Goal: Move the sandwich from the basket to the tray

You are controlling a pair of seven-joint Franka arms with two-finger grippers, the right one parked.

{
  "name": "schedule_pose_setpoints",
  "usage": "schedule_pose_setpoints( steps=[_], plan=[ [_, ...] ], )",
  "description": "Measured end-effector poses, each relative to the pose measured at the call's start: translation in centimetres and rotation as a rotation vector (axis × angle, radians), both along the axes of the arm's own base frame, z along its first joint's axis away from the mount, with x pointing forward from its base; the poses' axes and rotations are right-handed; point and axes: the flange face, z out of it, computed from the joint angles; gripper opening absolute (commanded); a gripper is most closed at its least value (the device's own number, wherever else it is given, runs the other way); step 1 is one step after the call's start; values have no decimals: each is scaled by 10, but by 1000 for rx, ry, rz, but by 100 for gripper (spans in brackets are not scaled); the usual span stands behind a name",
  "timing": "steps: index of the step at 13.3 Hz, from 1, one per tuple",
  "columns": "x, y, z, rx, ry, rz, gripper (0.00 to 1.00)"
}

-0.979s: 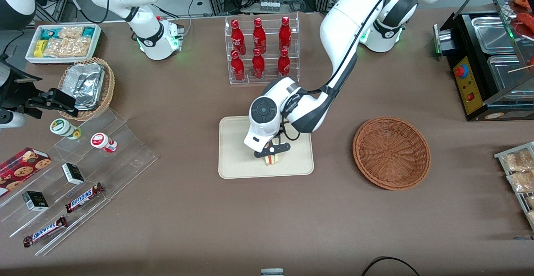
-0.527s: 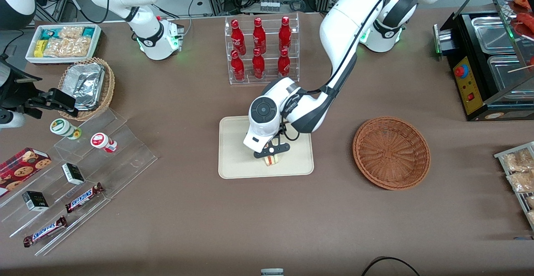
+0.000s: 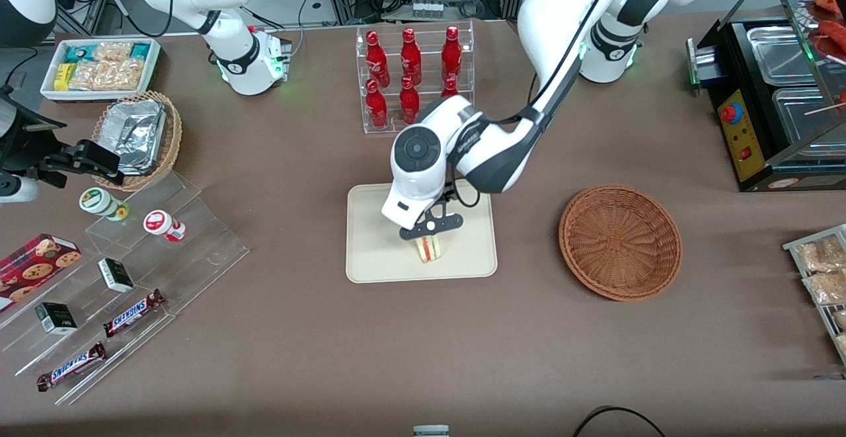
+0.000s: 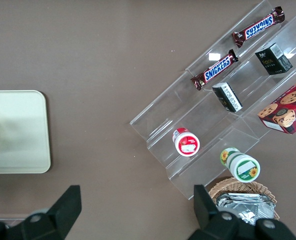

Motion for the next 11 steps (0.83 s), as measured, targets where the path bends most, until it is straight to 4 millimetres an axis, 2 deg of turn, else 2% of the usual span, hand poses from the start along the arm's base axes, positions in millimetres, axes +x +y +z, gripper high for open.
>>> schedule_pose_setpoints(
  steps=[3,5,7,11],
  plan=[
    [0,11,33,7,-2,-35,100],
    [5,30,62,11,3,-117,100],
    [17,62,85,23,21,-162,100],
    [49,149,114,23,34,-198,100]
  ],
)
